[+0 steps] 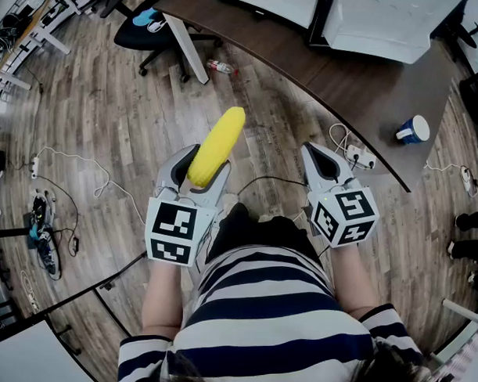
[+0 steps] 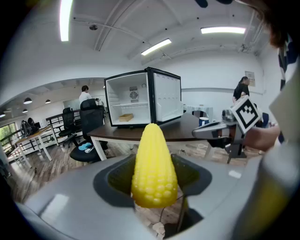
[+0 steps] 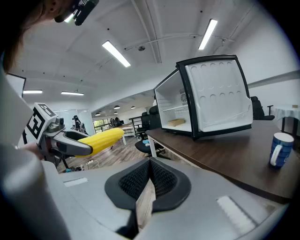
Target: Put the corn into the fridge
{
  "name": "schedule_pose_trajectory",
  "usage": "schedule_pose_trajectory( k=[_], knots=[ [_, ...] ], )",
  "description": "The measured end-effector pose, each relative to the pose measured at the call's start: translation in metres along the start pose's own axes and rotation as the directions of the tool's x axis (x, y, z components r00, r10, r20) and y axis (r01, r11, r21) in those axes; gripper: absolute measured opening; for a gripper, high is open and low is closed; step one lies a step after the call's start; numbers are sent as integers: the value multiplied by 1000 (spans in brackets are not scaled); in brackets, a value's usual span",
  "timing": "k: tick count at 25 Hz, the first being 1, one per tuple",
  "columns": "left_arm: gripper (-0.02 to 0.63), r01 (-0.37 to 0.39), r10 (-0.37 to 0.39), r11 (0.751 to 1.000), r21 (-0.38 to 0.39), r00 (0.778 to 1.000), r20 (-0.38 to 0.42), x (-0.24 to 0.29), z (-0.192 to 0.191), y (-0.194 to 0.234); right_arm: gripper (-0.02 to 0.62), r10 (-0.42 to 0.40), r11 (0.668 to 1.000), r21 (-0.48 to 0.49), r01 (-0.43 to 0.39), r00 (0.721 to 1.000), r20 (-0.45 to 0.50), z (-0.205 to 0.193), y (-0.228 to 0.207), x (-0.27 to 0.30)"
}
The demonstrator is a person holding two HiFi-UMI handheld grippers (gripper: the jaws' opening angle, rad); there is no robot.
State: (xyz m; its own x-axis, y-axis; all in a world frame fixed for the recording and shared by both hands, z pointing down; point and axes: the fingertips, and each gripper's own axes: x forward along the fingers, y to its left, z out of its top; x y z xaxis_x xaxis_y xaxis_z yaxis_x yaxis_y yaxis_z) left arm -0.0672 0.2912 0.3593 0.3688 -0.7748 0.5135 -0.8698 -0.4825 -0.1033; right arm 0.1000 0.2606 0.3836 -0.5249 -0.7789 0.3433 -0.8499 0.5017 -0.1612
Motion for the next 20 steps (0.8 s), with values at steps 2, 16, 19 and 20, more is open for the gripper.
schedule_pose_trajectory(
  k=[2,16,19,20],
  knots=[
    [0,1,-1,1000,-2,1000,1,0,0,2,-8,-1,1000,-5,1,1000,0,1,1,1],
    [0,-36,36,999,-13,999,-3,-5,-1,13,-8,34,999,42,-34,999,15,2,3,10],
    [0,-48,48,999,-25,999,-6,-9,-6,18,-8,44,998,44,-44,999,5,-1,8,15],
    [0,-51,50,998,-28,999,-8,-9,-8,22,-8,47,998,44,-47,999,2,-1,11,18]
  ],
)
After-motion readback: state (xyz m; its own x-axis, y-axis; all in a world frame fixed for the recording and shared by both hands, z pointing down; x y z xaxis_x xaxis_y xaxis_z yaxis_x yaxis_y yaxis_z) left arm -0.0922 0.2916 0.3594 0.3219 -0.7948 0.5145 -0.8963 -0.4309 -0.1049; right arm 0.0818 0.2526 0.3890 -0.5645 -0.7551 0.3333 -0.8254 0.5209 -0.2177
